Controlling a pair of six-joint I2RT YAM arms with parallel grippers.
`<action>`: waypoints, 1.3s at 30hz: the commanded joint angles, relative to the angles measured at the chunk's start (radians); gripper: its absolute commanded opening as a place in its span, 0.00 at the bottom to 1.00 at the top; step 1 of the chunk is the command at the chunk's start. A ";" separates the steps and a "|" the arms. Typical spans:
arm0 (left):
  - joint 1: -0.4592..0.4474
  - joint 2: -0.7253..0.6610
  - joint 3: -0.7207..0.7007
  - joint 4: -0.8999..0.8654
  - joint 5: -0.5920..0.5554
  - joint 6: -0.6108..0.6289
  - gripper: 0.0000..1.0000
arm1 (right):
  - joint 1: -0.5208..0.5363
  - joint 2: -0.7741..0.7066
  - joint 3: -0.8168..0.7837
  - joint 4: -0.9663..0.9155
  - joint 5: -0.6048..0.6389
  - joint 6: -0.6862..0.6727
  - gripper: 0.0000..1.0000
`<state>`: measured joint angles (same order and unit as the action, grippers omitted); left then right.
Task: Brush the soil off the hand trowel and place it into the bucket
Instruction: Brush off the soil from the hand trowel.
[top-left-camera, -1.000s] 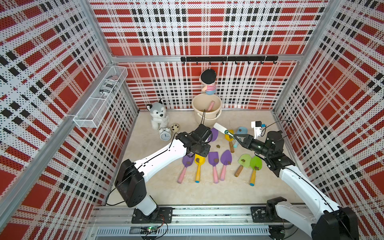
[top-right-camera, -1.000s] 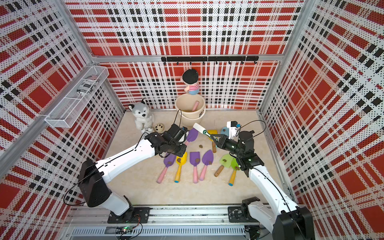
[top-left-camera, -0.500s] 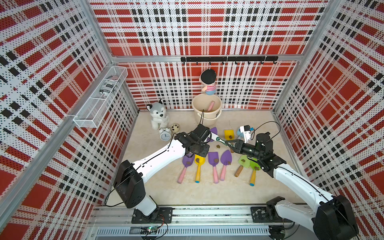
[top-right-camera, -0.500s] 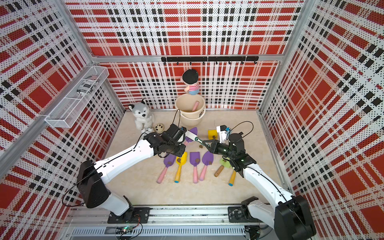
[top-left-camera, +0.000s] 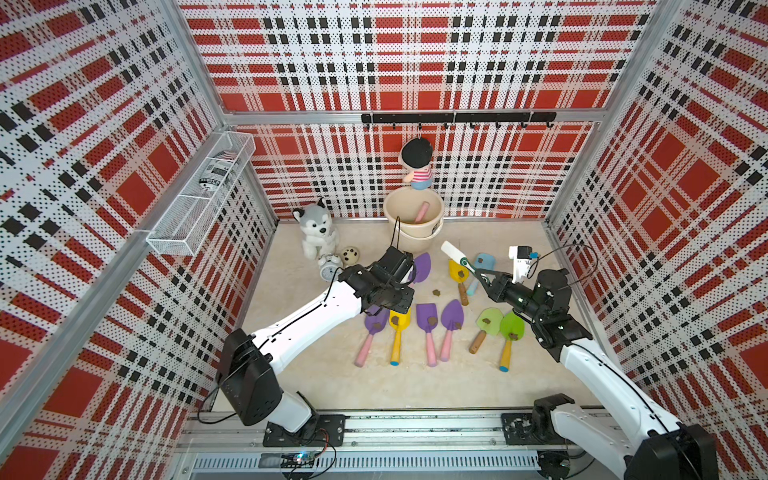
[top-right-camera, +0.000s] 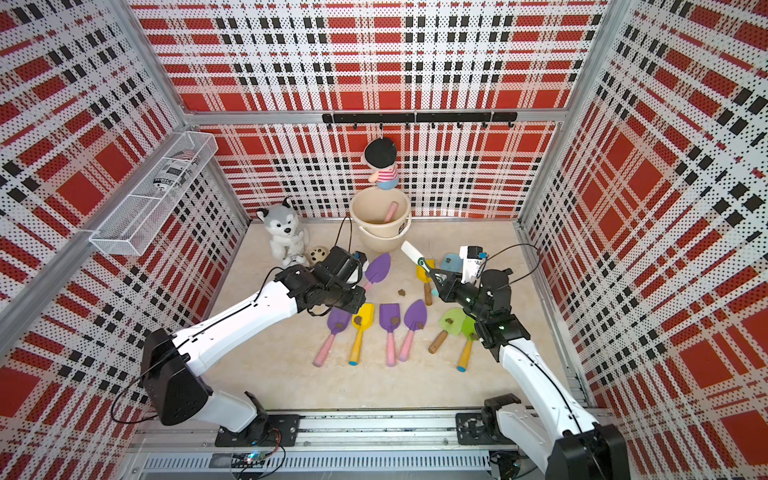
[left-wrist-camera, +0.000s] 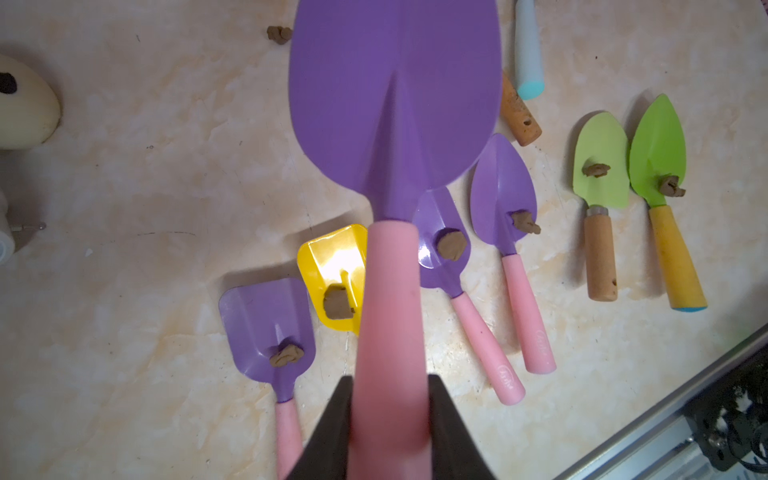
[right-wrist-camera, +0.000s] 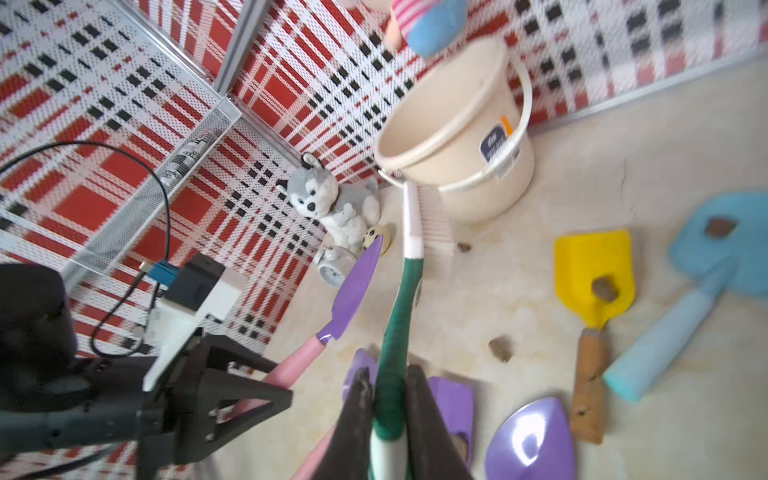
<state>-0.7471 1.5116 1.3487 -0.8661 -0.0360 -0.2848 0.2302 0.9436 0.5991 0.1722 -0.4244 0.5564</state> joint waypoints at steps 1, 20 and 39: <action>-0.012 -0.020 0.058 -0.068 0.016 -0.015 0.00 | 0.030 -0.053 -0.055 0.047 0.207 -0.429 0.00; -0.041 0.011 0.147 -0.221 0.035 0.016 0.00 | 0.626 -0.031 -0.118 -0.069 0.611 -1.717 0.00; -0.054 -0.004 0.092 -0.220 0.050 0.014 0.00 | 0.545 0.040 -0.231 0.419 0.847 -1.977 0.00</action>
<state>-0.7956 1.5208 1.4532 -1.0740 -0.0036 -0.2825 0.8101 0.9855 0.3676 0.4343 0.3729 -1.4124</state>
